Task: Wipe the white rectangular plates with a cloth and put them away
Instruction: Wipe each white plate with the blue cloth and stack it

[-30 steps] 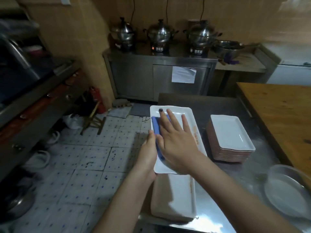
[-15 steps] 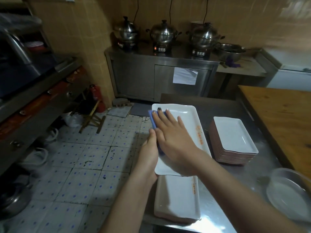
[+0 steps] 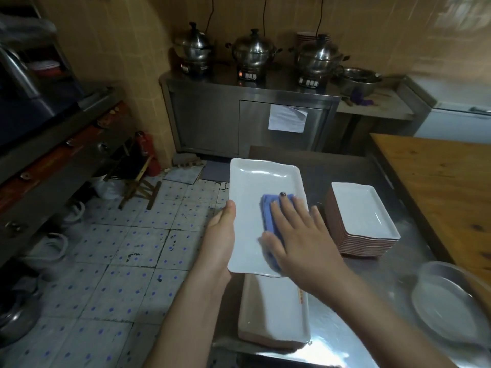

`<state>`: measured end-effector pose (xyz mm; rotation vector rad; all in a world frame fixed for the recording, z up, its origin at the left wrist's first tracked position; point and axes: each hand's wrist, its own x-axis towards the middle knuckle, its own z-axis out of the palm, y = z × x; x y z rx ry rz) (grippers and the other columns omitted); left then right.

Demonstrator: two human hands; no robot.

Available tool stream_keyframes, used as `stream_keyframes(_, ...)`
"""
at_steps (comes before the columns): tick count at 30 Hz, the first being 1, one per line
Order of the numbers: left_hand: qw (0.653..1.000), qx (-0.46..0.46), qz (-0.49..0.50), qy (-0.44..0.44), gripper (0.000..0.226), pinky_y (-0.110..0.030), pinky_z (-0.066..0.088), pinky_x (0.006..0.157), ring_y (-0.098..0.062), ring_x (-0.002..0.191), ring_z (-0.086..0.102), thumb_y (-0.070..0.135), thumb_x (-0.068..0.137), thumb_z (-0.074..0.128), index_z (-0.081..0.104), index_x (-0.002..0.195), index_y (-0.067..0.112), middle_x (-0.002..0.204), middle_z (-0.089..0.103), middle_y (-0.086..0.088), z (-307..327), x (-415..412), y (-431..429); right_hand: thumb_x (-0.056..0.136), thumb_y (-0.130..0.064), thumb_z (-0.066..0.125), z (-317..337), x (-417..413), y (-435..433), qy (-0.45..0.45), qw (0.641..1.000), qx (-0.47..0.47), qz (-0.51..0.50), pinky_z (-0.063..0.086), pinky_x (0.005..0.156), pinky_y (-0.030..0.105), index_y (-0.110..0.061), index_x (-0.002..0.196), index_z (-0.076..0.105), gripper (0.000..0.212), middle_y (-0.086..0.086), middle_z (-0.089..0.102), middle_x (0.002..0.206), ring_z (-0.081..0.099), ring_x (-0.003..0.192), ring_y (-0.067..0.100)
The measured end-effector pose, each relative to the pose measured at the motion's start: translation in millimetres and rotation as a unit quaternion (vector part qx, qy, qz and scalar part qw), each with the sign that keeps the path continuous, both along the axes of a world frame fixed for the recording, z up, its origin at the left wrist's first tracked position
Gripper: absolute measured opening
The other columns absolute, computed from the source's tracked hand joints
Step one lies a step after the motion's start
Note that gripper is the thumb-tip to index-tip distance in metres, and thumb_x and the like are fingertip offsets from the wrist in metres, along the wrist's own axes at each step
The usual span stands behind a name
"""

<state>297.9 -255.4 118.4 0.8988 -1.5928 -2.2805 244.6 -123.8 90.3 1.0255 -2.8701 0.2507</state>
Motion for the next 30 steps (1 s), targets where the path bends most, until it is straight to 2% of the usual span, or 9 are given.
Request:
stream_keyframes(4,1.000,-0.014,-0.016,0.022,0.030,-0.028,0.056,0.060,-0.016,0.069,0.070,0.037,0.098,0.040,0.064,0.096,0.018,0.081,0.073,0.001,2,-3,7,0.094,-0.059,0.002,9,-35,-5,0.020,0.999,0.022,-0.022,-0.015,0.113,0.044,-0.028,0.151,-0.008,0.065,-0.005,-0.012,0.159,-0.019,0.144,0.015)
stream_keyframes(9,0.998,-0.035,-0.029,0.054,0.031,-0.021,0.052,0.047,-0.009,0.060,0.070,0.035,0.099,0.041,0.064,0.084,0.020,0.067,0.072,0.010,8,-3,8,0.097,-0.051,0.005,26,-60,-5,0.052,0.995,0.015,-0.084,-0.013,0.114,0.040,-0.028,0.152,0.003,0.060,-0.003,-0.004,0.160,-0.012,0.146,0.018)
stream_keyframes(11,0.997,-0.040,-0.011,0.062,0.031,-0.020,0.051,0.044,-0.008,0.058,0.069,0.036,0.098,0.041,0.064,0.084,0.021,0.066,0.072,0.011,10,-3,3,0.097,-0.052,0.006,18,-39,6,0.041,0.998,0.010,-0.049,-0.015,0.112,0.038,-0.026,0.152,-0.001,0.061,-0.003,-0.008,0.160,-0.021,0.143,0.014)
stream_keyframes(14,0.998,-0.045,0.000,0.053,0.032,-0.023,0.054,0.054,-0.011,0.066,0.070,0.041,0.098,0.040,0.065,0.090,0.022,0.074,0.073,0.006,8,-1,-1,0.095,-0.054,0.005,4,0,15,-0.029,0.999,0.000,0.022,-0.026,0.104,0.030,-0.033,0.142,-0.023,0.059,-0.009,-0.024,0.156,-0.040,0.132,0.006)
stream_keyframes(16,0.999,-0.031,0.002,0.045,0.032,-0.027,0.055,0.060,-0.017,0.075,0.070,0.043,0.097,0.039,0.064,0.100,0.022,0.086,0.073,0.000,9,-1,-1,0.098,-0.051,0.007,6,9,12,-0.067,0.996,-0.006,0.054,-0.030,0.101,0.026,-0.038,0.138,-0.028,0.054,-0.013,-0.029,0.153,-0.041,0.131,0.003)
stream_keyframes(20,0.998,-0.019,-0.022,0.057,0.034,-0.021,0.053,0.048,-0.009,0.057,0.068,0.041,0.098,0.038,0.064,0.088,0.021,0.067,0.071,0.006,11,-5,9,0.097,-0.045,0.005,23,-1,-13,0.024,0.997,-0.012,0.076,-0.015,0.114,0.044,-0.028,0.151,-0.005,0.058,-0.007,-0.013,0.159,-0.023,0.143,0.013)
stream_keyframes(23,0.997,-0.015,-0.045,0.059,0.031,-0.020,0.053,0.047,-0.008,0.057,0.068,0.037,0.099,0.039,0.064,0.093,0.020,0.067,0.071,0.005,12,-6,19,0.099,-0.041,0.012,38,-32,-26,0.101,0.995,-0.006,0.018,-0.004,0.115,0.048,-0.025,0.152,0.007,0.056,-0.002,0.002,0.160,-0.008,0.147,0.020)
stream_keyframes(27,0.997,-0.016,-0.042,0.058,0.030,-0.022,0.054,0.051,-0.009,0.061,0.069,0.035,0.099,0.040,0.064,0.093,0.017,0.070,0.073,0.006,8,-4,17,0.101,-0.040,0.014,44,-64,-24,0.075,0.995,-0.004,-0.070,-0.008,0.115,0.044,-0.029,0.152,0.009,0.052,-0.002,0.000,0.161,-0.009,0.147,0.019)
stream_keyframes(30,0.998,-0.011,-0.035,0.055,0.031,-0.021,0.055,0.054,-0.011,0.066,0.070,0.037,0.098,0.040,0.066,0.095,0.019,0.077,0.074,0.005,3,-5,17,0.102,-0.036,0.016,35,-47,-30,-0.013,0.995,-0.059,-0.078,-0.008,0.115,0.040,-0.024,0.152,0.001,0.054,0.002,-0.009,0.160,-0.014,0.146,0.018)
